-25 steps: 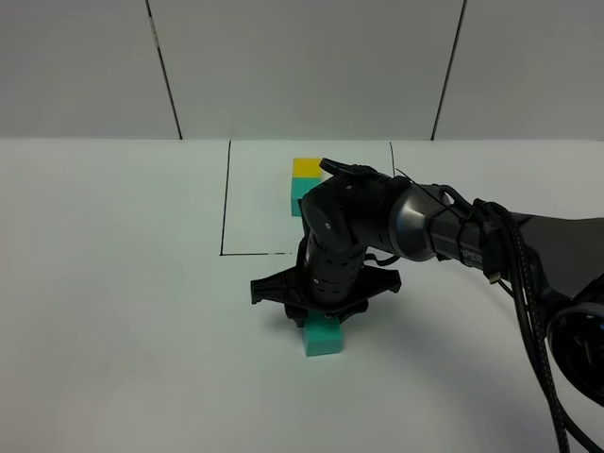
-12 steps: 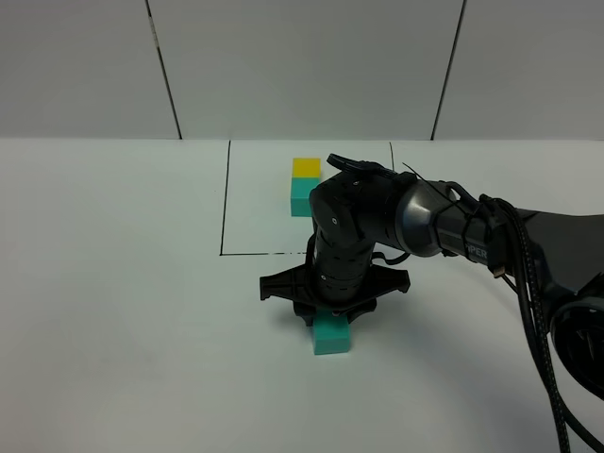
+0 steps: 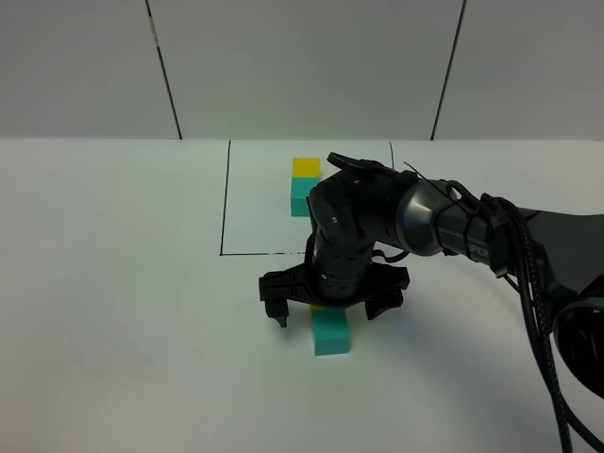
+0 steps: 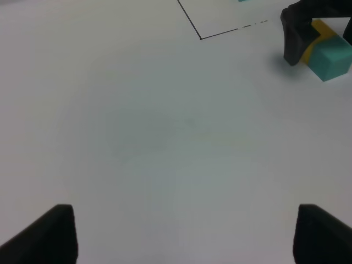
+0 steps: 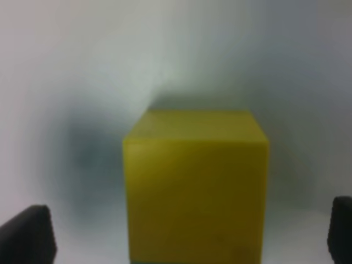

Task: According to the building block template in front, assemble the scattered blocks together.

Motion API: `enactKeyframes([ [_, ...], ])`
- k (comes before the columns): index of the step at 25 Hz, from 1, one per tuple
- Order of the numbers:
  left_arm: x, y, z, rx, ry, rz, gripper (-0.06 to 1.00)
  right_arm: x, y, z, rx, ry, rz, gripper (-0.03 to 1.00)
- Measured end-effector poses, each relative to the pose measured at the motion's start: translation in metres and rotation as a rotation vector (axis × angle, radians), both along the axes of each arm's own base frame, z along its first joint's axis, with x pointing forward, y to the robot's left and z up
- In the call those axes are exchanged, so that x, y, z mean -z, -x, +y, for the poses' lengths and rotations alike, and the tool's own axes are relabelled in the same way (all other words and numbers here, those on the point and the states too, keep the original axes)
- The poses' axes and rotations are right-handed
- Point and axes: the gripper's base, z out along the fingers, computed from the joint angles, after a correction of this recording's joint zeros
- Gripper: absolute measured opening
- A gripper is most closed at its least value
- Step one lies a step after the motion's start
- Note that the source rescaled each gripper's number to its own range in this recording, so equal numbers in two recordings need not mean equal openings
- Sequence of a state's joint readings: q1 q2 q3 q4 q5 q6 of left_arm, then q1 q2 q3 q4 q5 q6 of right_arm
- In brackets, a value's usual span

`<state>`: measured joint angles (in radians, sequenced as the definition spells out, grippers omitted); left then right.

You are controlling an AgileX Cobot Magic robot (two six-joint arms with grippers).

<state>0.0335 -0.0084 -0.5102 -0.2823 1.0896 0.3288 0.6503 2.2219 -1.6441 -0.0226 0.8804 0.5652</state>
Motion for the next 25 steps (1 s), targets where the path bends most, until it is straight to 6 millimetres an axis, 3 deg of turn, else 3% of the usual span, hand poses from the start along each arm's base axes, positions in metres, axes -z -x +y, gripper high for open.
enactKeyframes([
  [5,0.000,0.000,0.000,0.000,0.000,0.000,0.72,-0.045,0.001,-0.008,-0.044,-0.040,-0.060,1.00],
  [8,0.000,0.000,0.000,0.000,0.000,0.000,0.72,-0.077,-0.006,-0.035,-0.029,-0.086,-0.077,1.00],
  [11,0.000,0.000,0.000,0.000,0.000,0.000,0.72,-0.100,-0.023,-0.087,0.043,-0.087,-0.099,1.00],
  [15,0.000,0.000,0.000,0.000,0.000,0.000,0.72,-0.116,-0.021,-0.173,0.190,-0.055,-0.156,1.00],
  [18,0.000,0.000,0.000,0.000,0.000,0.000,0.72,-0.128,0.004,-0.231,0.293,-0.029,-0.209,1.00],
  [20,0.000,0.000,0.000,0.000,0.000,0.000,0.72,-0.140,0.032,-0.260,0.340,-0.009,-0.228,1.00],
  [22,0.000,0.000,0.000,0.000,0.000,0.000,0.72,-0.152,0.062,-0.280,0.375,0.016,-0.251,1.00],
  [25,0.000,0.000,0.000,0.000,0.000,0.000,0.72,-0.171,0.112,-0.292,0.398,0.053,-0.314,1.00],
])
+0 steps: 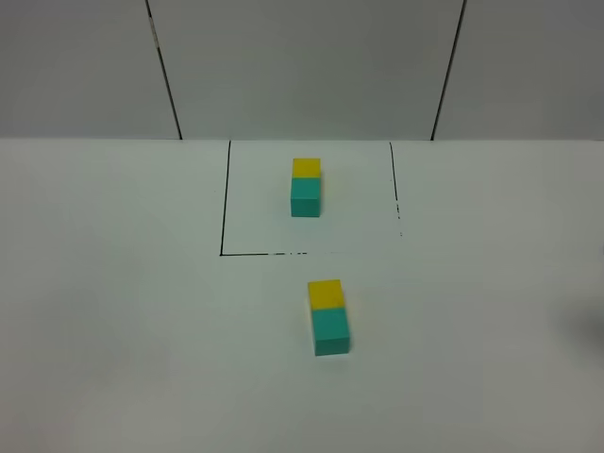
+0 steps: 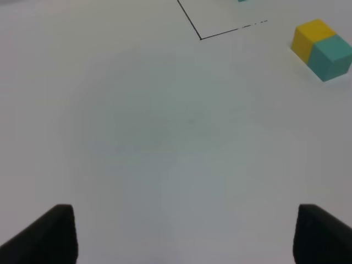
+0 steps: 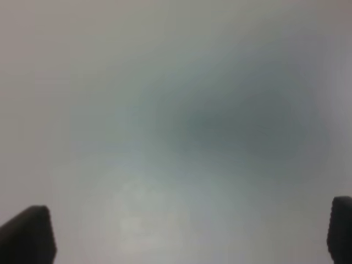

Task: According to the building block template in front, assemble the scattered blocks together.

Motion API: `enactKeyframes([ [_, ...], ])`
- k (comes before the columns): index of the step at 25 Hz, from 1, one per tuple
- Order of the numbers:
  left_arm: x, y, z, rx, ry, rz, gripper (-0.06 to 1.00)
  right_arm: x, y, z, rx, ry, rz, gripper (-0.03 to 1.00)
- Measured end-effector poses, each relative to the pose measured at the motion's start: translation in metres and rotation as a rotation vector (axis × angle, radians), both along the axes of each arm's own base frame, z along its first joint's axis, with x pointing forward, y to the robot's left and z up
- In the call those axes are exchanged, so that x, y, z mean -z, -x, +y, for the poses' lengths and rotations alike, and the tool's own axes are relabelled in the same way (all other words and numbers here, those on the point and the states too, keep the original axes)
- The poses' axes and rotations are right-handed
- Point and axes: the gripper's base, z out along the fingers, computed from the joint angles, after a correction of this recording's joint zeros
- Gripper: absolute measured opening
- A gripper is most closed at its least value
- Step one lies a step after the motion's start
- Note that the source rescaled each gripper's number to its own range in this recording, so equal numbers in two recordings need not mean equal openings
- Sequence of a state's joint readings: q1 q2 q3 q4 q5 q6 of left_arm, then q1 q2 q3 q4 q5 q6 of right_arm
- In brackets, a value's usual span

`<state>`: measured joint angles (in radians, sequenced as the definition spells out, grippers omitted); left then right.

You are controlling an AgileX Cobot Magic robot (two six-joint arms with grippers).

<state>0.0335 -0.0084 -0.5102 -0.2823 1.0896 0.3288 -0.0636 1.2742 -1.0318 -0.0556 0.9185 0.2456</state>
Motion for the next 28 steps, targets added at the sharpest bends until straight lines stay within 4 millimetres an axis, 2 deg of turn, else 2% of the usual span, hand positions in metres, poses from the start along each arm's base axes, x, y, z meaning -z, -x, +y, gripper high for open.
enactKeyframes([
  [5,0.000,0.000,0.000,0.000,0.000,0.000,0.72,-0.014,0.078,0.001,0.005,0.042,-0.040,1.00],
  [9,0.000,0.000,0.000,0.000,-0.001,0.000,0.72,-0.014,0.129,0.004,0.015,0.048,-0.062,1.00],
  [12,0.000,0.000,0.000,0.000,-0.001,0.000,0.72,-0.009,0.159,0.006,0.018,0.051,-0.124,1.00],
  [16,0.000,0.000,0.000,0.000,-0.001,0.000,0.72,0.005,0.187,0.010,0.013,0.029,-0.210,1.00],
  [19,0.000,0.000,0.000,0.000,-0.001,0.000,0.72,0.011,0.200,0.013,-0.017,0.022,-0.284,1.00],
  [28,0.000,0.000,0.000,0.000,-0.001,0.000,0.72,0.019,0.226,0.017,-0.158,0.061,-0.407,1.00],
])
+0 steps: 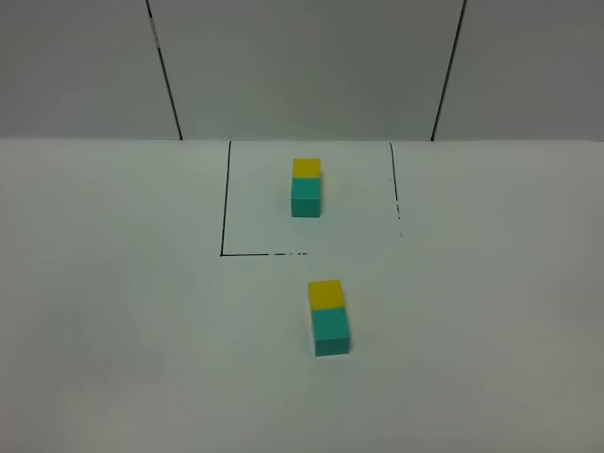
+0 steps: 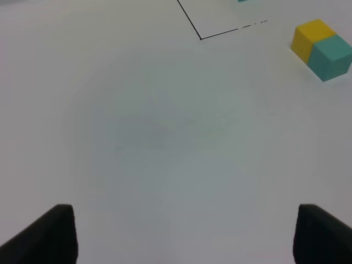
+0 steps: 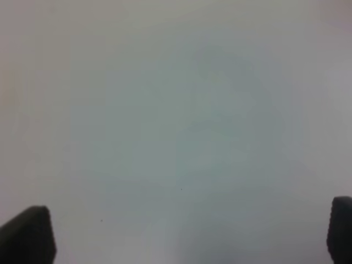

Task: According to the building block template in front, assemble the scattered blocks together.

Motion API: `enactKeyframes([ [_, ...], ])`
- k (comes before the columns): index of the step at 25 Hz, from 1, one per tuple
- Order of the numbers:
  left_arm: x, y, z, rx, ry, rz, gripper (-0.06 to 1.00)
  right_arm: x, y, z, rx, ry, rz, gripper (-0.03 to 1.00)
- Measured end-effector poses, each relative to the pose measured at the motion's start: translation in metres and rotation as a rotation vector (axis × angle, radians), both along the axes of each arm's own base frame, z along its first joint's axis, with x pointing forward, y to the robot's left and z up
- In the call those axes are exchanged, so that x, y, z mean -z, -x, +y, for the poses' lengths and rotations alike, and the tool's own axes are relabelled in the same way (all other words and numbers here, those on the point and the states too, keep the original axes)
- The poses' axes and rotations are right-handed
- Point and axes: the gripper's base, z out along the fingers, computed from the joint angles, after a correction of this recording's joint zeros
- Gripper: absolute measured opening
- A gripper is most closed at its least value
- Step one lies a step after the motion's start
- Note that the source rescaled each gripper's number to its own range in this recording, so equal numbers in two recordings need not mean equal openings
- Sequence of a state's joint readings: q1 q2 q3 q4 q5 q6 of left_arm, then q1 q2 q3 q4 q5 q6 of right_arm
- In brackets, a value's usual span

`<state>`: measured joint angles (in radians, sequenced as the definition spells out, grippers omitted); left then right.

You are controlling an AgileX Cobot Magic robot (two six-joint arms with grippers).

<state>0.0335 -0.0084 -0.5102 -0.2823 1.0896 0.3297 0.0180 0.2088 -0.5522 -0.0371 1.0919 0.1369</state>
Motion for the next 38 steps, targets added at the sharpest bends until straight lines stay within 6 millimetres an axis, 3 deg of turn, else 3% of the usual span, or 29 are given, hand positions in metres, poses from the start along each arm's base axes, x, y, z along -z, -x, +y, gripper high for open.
enactKeyframes([
  [10,0.000,0.000,0.000,0.000,0.000,0.000,0.72,0.010,0.028,0.000,-0.011,-0.008,-0.188,1.00],
  [38,0.000,0.000,0.000,-0.001,0.001,0.000,0.72,0.011,0.028,0.000,-0.019,0.001,-0.192,1.00],
])
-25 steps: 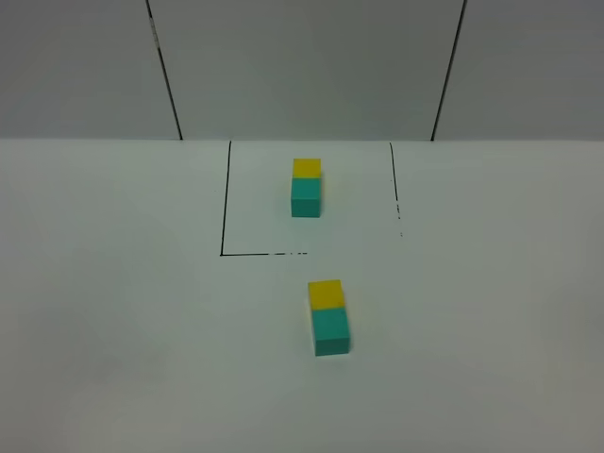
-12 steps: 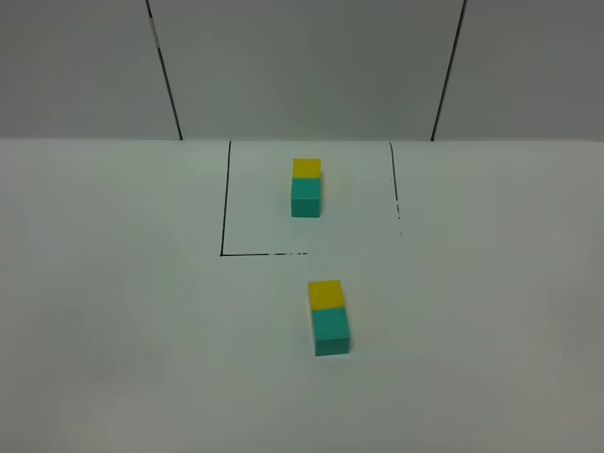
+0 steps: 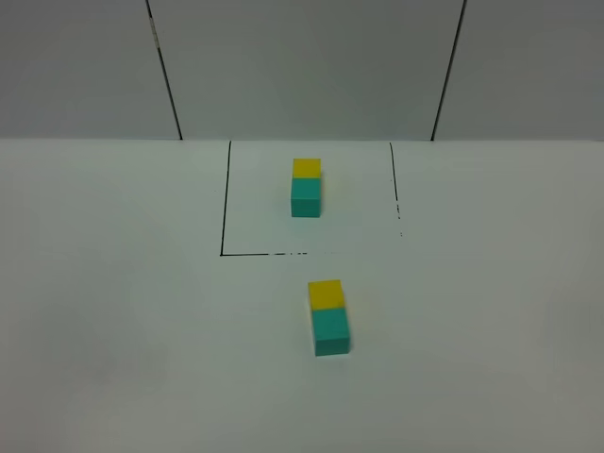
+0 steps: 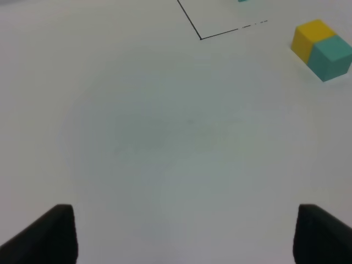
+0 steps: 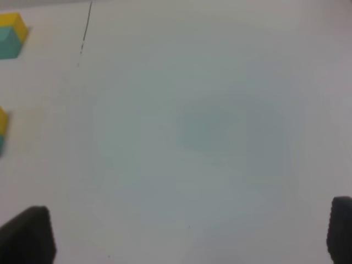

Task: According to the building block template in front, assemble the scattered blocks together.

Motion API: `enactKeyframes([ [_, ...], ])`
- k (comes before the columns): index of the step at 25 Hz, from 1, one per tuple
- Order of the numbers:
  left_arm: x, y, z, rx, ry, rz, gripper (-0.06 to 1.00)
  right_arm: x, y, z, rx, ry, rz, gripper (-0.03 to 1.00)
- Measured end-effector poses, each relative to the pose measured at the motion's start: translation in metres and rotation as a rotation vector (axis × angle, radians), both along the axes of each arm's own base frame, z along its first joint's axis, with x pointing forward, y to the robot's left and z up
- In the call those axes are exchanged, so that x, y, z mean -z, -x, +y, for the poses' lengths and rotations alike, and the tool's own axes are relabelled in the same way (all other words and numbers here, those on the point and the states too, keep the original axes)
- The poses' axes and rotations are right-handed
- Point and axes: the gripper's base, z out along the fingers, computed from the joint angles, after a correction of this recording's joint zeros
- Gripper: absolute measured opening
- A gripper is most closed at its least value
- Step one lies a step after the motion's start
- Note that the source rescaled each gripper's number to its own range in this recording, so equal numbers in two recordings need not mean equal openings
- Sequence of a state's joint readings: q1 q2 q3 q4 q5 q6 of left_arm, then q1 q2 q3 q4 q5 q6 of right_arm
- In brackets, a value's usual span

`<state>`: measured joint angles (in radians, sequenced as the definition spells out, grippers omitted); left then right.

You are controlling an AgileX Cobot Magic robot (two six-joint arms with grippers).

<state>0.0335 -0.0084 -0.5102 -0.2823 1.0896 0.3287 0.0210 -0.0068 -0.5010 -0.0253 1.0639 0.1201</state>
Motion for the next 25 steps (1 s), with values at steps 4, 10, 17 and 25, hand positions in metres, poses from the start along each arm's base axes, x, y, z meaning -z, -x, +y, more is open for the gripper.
enactKeyframes([
  [4,0.0000,0.0000,0.0000,0.000,0.000,0.000,0.72,0.0000,0.0000,0.0000,0.000,0.000,0.000,1.00],
  [10,0.0000,0.0000,0.0000,0.000,0.000,0.000,0.72,0.0000,0.0000,0.0000,0.000,0.000,0.000,1.00],
  [17,0.0000,0.0000,0.0000,0.000,0.000,0.000,0.72,0.0000,0.0000,0.0000,0.000,0.000,0.000,1.00],
  [25,0.0000,0.0000,0.0000,0.000,0.000,0.000,0.72,0.0000,0.0000,0.0000,0.000,0.000,0.000,1.00],
])
